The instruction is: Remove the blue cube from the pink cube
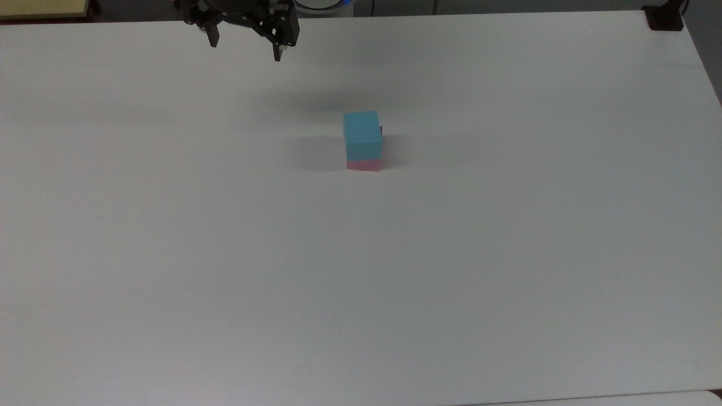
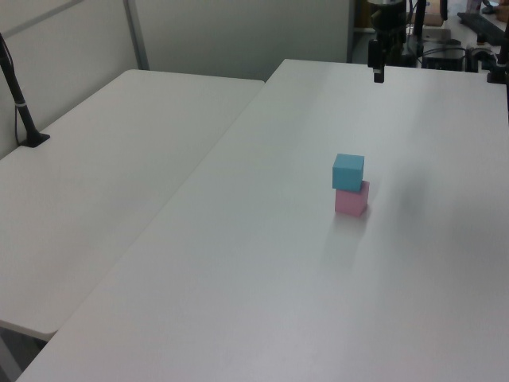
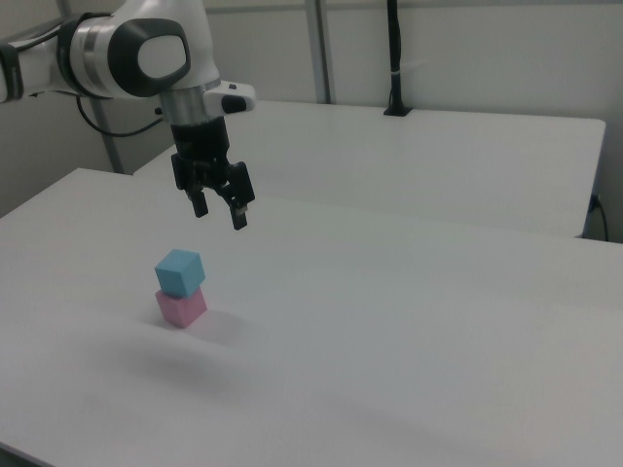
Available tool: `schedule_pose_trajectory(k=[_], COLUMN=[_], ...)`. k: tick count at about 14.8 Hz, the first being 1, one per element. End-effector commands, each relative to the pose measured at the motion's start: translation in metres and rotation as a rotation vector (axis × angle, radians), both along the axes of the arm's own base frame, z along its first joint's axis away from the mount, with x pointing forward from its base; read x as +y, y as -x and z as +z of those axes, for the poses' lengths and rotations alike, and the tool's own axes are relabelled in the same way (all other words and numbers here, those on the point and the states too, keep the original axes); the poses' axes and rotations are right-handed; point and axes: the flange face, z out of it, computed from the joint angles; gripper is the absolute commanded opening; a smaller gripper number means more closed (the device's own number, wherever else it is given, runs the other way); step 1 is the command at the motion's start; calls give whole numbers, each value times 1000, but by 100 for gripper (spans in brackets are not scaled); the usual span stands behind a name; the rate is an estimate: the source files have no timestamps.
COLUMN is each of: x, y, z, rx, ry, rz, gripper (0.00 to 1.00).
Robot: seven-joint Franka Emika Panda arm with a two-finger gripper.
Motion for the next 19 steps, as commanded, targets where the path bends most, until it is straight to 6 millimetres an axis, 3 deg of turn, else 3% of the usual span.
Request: schedule_pose_trajectory(k=[1,12,14,19], x=[17,24,42,122], y=[-10,-15,-35,-66], z=[-1,-7,-16,-68], rx=[14,21,22,-1], ry=[-2,1,15,2], rz=[44,58,84,174], gripper=[100,100,100,100])
